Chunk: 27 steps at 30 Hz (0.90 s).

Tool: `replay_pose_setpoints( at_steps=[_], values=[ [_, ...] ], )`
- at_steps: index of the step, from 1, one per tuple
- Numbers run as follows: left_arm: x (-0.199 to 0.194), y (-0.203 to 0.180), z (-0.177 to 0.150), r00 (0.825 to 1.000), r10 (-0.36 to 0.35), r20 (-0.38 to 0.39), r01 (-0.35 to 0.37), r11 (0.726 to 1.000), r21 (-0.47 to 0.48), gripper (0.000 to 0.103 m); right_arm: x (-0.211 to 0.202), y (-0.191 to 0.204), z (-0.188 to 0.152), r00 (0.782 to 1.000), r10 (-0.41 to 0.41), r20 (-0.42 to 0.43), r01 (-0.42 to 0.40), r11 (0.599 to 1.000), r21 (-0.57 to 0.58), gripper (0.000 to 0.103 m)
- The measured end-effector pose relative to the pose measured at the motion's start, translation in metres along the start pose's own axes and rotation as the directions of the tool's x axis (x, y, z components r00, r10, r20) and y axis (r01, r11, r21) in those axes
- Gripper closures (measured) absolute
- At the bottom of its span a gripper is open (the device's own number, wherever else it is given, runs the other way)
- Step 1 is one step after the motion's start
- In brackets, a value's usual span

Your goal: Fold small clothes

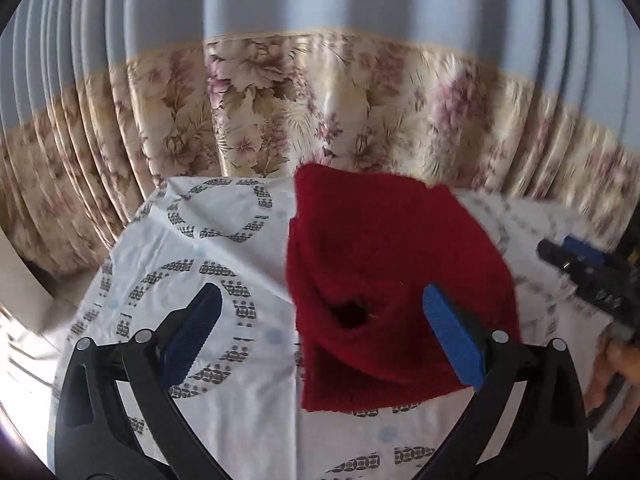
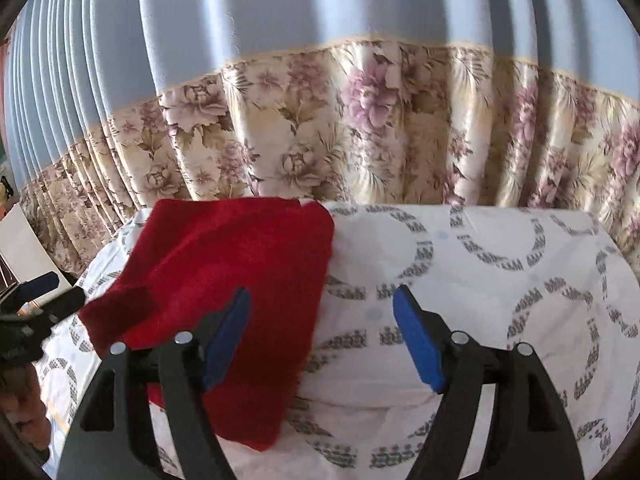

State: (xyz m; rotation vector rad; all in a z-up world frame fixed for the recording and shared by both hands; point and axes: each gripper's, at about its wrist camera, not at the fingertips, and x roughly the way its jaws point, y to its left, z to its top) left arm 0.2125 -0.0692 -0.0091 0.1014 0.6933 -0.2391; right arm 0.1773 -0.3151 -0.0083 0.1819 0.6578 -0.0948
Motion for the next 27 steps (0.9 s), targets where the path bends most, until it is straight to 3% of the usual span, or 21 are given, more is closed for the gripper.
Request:
replay_pose_setpoints(
  at_steps=[1,3,4,6,8,9,11,12,13,14,16,17,20,24,27],
  values=[
    [0.006,-0.008,-0.003,1.000,0.014,-0.006,-0.013,1.000,0.026,0.003,0.001,0.000,-0.001,1.000,-0.001,0.000,0.001,1.000,0.003,0.028],
    [0.016,-0.015,-0.007,0.999,0.023,-0.032,-0.021,0.998,0.057,0.028,0.000,-0.001,-0.006,1.000,0.000,0.003,0.000,1.000,0.007,0.028],
    [0.022,-0.013,-0.011,0.998,-0.008,-0.062,0.011,0.999,0.052,0.074,0.000,-0.001,-0.008,1.000,0.006,-0.002,-0.006,1.000,0.005,0.028],
    [0.016,0.005,-0.014,0.998,-0.038,-0.043,0.037,0.999,-0.017,0.087,-0.003,-0.001,-0.011,1.000,0.010,0.001,-0.010,1.000,0.001,0.028],
    [0.007,0.031,-0.022,0.999,-0.035,-0.003,0.034,0.995,-0.088,0.089,-0.006,-0.002,-0.014,1.000,0.012,0.004,-0.012,1.000,-0.005,0.028],
    [0.013,0.042,-0.029,0.999,-0.026,-0.026,0.023,0.993,-0.118,0.089,-0.006,-0.004,-0.015,1.000,0.007,0.006,-0.007,1.000,-0.005,0.028],
    [0.037,0.052,-0.044,0.992,-0.019,-0.122,0.003,0.992,-0.128,0.089,-0.004,-0.006,-0.019,1.000,0.004,-0.004,-0.004,1.000,-0.011,0.028],
    [0.045,0.055,-0.053,0.990,-0.016,-0.142,-0.003,0.992,-0.127,0.083,-0.002,-0.008,-0.020,1.000,0.007,-0.009,-0.007,1.000,-0.008,0.028],
    [0.045,0.054,-0.059,0.992,0.018,-0.129,-0.031,0.994,-0.101,0.066,-0.001,-0.009,-0.021,1.000,0.007,-0.014,-0.007,1.000,-0.005,0.028],
    [0.041,0.053,-0.062,0.993,0.060,-0.104,-0.069,0.994,-0.083,0.037,0.001,-0.010,-0.021,1.000,0.007,-0.017,-0.007,1.000,-0.007,0.028],
    [0.035,0.061,-0.061,0.990,0.113,-0.086,-0.121,0.988,-0.100,0.008,0.004,-0.011,-0.021,1.000,0.008,-0.021,-0.009,1.000,-0.009,0.028],
    [0.032,0.069,-0.059,0.991,0.097,-0.094,-0.109,0.986,-0.129,0.004,0.005,-0.012,-0.020,1.000,0.013,-0.021,-0.013,1.000,-0.006,0.028],
    [0.012,0.088,-0.046,0.996,0.059,-0.073,-0.071,0.983,-0.172,0.003,0.008,-0.014,-0.015,0.999,0.027,-0.020,-0.028,1.000,-0.003,0.025],
    [-0.014,0.099,-0.013,0.997,0.078,0.017,-0.073,0.978,-0.194,0.003,0.015,-0.012,-0.006,0.999,0.031,-0.020,-0.031,0.999,-0.013,0.025],
    [-0.012,0.104,0.011,0.996,0.079,0.037,-0.069,0.975,-0.210,0.003,0.023,-0.009,0.000,0.999,0.039,-0.023,-0.039,0.999,-0.007,0.022]
  ],
)
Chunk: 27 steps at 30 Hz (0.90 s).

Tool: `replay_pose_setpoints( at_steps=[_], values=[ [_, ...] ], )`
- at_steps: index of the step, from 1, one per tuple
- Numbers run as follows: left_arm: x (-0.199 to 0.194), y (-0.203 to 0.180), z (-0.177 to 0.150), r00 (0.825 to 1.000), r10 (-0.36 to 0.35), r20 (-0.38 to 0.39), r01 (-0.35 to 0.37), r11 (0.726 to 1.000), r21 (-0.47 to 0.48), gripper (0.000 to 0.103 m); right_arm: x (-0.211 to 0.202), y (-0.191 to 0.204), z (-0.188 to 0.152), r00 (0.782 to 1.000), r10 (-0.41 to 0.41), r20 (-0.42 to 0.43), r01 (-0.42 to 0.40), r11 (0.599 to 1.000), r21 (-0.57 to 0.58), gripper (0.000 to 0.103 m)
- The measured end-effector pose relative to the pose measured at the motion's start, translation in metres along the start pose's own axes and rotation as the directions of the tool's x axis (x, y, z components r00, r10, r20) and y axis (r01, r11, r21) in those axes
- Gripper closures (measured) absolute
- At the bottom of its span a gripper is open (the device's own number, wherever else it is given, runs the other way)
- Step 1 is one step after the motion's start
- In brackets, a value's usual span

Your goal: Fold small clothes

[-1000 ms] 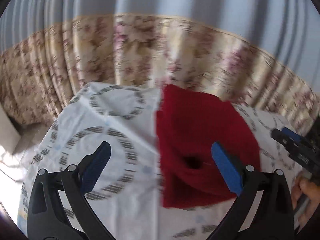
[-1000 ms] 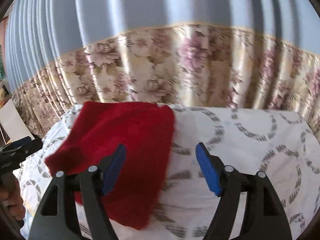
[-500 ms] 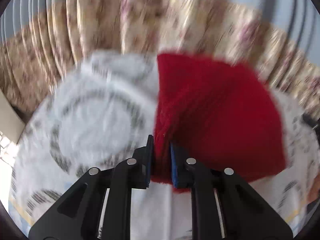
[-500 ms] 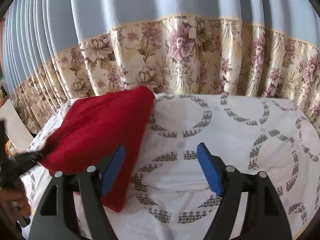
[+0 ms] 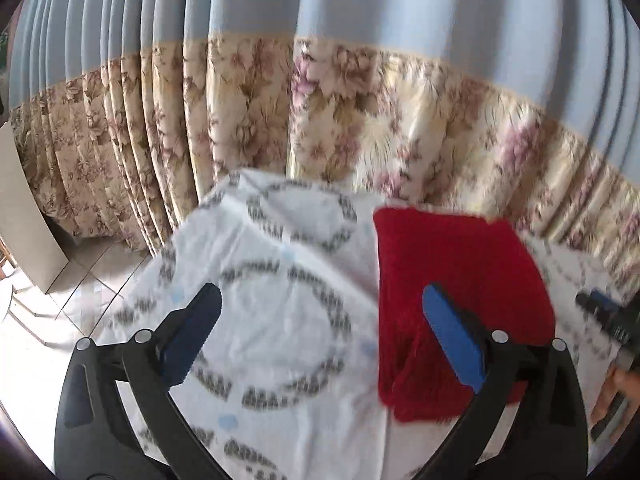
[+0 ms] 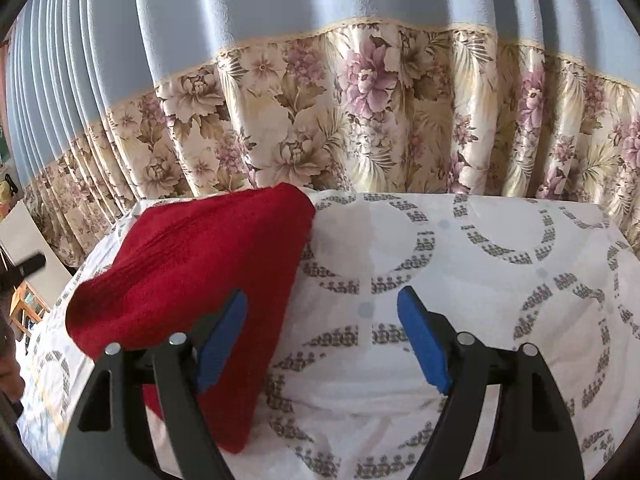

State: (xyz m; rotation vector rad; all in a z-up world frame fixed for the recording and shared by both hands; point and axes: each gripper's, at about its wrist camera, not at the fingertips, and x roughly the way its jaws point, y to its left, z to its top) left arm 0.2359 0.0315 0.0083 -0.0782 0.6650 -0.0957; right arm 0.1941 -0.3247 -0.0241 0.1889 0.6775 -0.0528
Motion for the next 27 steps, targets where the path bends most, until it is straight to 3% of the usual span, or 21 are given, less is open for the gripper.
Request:
replay_pose_setpoints(
  at_steps=[2,7,9,12,16,19,21,22,23,25,27],
  values=[
    [0.012,-0.008,0.006,1.000,-0.020,-0.019,0.020,1.000,0.012,0.003,0.006,0.004,0.003,1.000,0.009,-0.004,-0.009,1.000,0.001,0.017],
    [0.074,-0.048,-0.007,0.979,-0.094,-0.178,0.106,0.993,0.057,0.003,0.028,0.018,0.007,0.998,0.047,-0.034,-0.047,0.999,0.009,0.017],
    [0.082,-0.059,-0.016,0.974,-0.132,-0.184,0.144,0.988,0.056,0.003,0.037,0.024,0.009,0.997,0.061,-0.045,-0.060,0.998,0.016,0.016],
    [0.102,-0.074,-0.034,0.966,-0.126,-0.224,0.145,0.987,0.068,0.003,0.054,0.031,0.007,0.994,0.071,-0.077,-0.070,0.997,0.020,0.012],
    [0.107,-0.064,-0.047,0.961,-0.183,-0.206,0.179,0.983,-0.039,0.003,0.076,0.033,0.000,0.987,0.106,-0.117,-0.099,0.993,0.060,0.006],
    [0.112,-0.067,-0.053,0.950,-0.217,-0.223,0.207,0.976,-0.069,0.003,0.093,0.031,-0.007,0.970,0.183,-0.159,-0.162,0.978,0.133,0.006],
    [0.114,-0.073,-0.054,0.949,-0.220,-0.225,0.213,0.976,-0.053,0.003,0.101,0.030,-0.013,0.958,0.236,-0.163,-0.208,0.963,0.169,0.010],
    [0.115,-0.074,-0.054,0.948,-0.222,-0.228,0.216,0.975,-0.053,0.003,0.104,0.029,-0.015,0.946,0.277,-0.167,-0.243,0.950,0.197,0.023],
    [0.117,-0.075,-0.054,0.946,-0.227,-0.232,0.220,0.974,-0.057,0.003,0.103,0.030,-0.016,0.942,0.299,-0.155,-0.268,0.944,0.194,0.029],
    [0.118,-0.076,-0.054,0.939,-0.247,-0.241,0.237,0.969,-0.067,0.003,0.098,0.038,-0.015,0.949,0.281,-0.141,-0.262,0.955,0.143,0.036],
    [0.115,-0.081,-0.054,0.937,-0.271,-0.220,0.265,0.962,-0.059,0.019,0.095,0.040,-0.014,0.951,0.280,-0.129,-0.265,0.957,0.121,0.044]
  ],
)
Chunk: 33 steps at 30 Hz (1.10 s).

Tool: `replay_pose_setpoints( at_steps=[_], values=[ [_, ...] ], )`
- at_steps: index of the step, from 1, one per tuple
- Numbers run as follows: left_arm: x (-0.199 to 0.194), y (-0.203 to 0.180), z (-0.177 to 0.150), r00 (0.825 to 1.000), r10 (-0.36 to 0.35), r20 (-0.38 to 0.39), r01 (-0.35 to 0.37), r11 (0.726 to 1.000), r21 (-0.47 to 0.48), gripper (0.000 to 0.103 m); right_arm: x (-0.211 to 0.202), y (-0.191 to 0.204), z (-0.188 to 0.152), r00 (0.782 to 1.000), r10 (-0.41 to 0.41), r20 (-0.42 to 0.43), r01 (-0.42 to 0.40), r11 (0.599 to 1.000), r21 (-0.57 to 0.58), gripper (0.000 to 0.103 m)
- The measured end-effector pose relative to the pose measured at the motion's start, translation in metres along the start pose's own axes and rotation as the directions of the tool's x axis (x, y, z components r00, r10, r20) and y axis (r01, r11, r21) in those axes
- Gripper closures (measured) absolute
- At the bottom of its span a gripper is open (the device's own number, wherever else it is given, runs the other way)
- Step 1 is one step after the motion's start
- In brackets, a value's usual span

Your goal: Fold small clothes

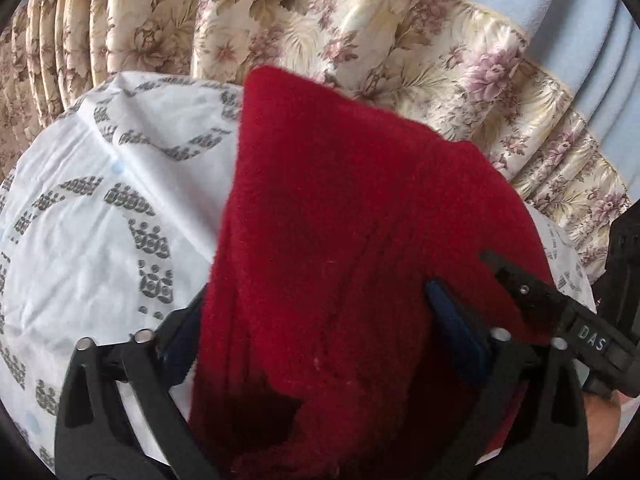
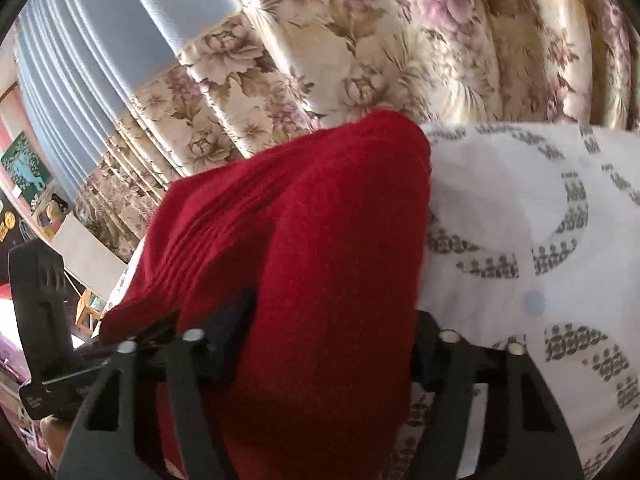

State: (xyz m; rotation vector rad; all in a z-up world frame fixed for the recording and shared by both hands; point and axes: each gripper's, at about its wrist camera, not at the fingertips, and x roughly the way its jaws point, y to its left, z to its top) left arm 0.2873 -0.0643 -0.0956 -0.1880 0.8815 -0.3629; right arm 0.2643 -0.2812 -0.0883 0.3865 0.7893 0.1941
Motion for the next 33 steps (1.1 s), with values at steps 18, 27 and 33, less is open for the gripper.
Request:
replay_pose_setpoints(
  at_steps=[18,27,33],
  values=[
    [-0.068,-0.136,0.028,0.982,-0.127,0.143,0.102,0.980,0.172,0.066,-0.132,-0.024,0.058,0.981,0.071,0.182,-0.041,0.985,-0.167,0.055],
    [0.048,-0.236,-0.021,0.999,0.025,0.021,-0.030,0.962,0.271,0.053,-0.140,-0.161,0.028,0.962,-0.246,0.122,0.261,0.957,-0.125,0.046],
    [0.056,-0.227,-0.029,0.989,0.110,0.096,-0.131,0.959,0.251,0.011,-0.126,-0.202,-0.001,0.947,-0.296,0.129,0.300,0.954,-0.017,0.023]
  ],
)
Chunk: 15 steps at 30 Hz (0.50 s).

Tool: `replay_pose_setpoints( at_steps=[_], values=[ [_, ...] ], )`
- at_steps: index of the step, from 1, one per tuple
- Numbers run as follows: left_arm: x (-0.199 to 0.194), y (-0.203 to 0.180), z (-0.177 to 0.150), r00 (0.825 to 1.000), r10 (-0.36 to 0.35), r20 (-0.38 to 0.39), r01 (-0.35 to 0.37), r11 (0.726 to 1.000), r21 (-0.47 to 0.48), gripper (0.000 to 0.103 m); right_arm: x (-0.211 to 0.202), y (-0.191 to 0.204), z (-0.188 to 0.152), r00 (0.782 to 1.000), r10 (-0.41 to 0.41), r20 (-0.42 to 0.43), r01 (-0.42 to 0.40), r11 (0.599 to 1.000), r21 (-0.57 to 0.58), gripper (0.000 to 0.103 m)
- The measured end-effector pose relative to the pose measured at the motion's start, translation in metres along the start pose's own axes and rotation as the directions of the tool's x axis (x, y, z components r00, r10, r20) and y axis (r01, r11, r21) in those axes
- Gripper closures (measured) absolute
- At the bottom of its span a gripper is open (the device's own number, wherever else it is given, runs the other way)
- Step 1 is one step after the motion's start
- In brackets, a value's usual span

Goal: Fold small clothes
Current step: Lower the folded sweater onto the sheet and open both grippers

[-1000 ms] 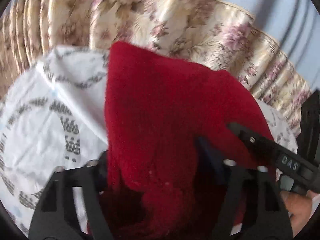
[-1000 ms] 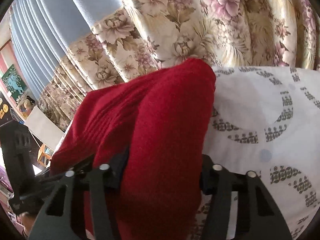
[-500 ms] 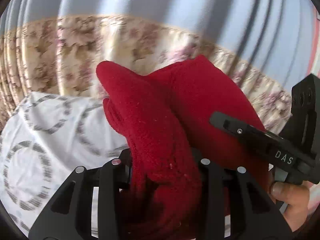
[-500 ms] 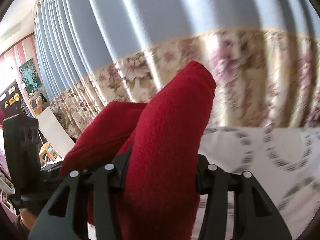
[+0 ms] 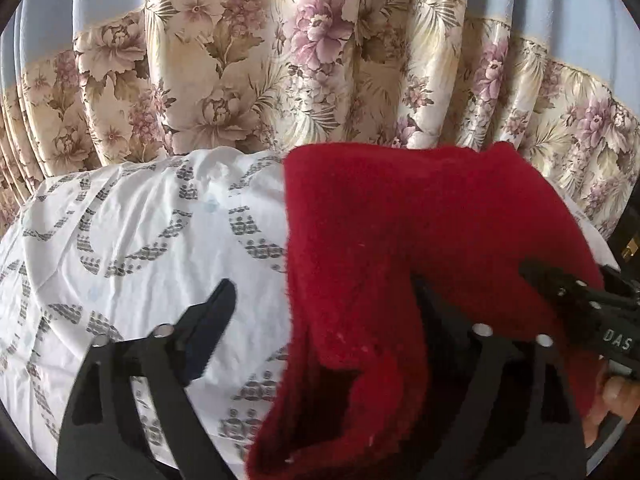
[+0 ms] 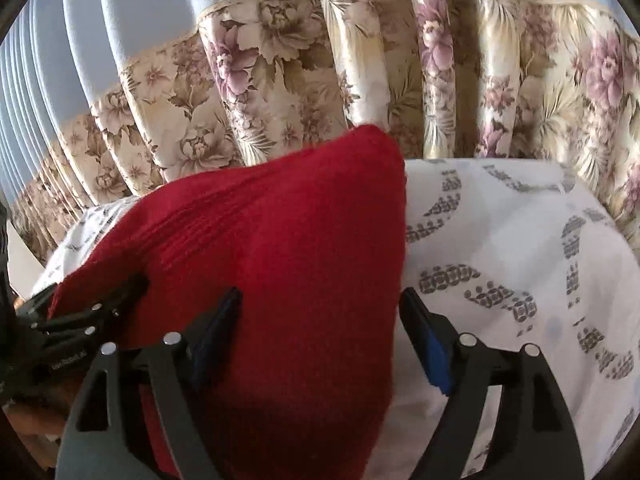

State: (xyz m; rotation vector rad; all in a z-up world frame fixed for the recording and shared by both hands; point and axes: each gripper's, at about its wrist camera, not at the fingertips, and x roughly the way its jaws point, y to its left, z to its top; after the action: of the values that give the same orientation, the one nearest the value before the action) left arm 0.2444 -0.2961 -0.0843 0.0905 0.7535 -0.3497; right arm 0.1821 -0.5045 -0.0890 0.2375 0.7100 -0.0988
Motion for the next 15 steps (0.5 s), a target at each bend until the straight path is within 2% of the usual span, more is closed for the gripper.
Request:
replay_pose_setpoints(
  at_steps=[3,5,7,10,13,15],
  values=[
    [-0.010,0.003,0.003,1.000,0.004,0.006,-0.004,1.000,0.006,0.010,-0.003,0.005,0.004,1.000,-0.011,-0.003,0.011,1.000,0.004,0.020],
    [-0.023,0.008,0.005,1.000,-0.001,0.018,0.001,1.000,0.008,0.010,-0.015,0.008,0.009,1.000,-0.025,0.008,0.025,1.000,0.010,0.013],
    [-0.043,0.019,0.011,0.999,0.003,0.049,-0.003,1.000,-0.001,0.009,-0.033,0.011,0.007,0.998,-0.044,0.036,0.045,0.999,-0.006,0.007],
    [-0.079,0.040,0.008,0.995,0.025,0.095,-0.025,1.000,-0.006,0.005,-0.063,0.021,0.009,0.996,-0.076,0.055,0.077,0.997,-0.021,0.005],
    [-0.118,0.069,-0.003,0.988,0.058,0.140,-0.055,0.998,-0.027,0.003,-0.096,0.032,0.001,0.995,-0.077,0.060,0.078,0.997,-0.022,0.003],
    [-0.144,0.090,-0.014,0.984,0.077,0.158,-0.071,0.997,-0.041,0.003,-0.118,0.044,-0.009,0.993,-0.109,0.055,0.111,0.994,-0.024,0.003]
  ],
)
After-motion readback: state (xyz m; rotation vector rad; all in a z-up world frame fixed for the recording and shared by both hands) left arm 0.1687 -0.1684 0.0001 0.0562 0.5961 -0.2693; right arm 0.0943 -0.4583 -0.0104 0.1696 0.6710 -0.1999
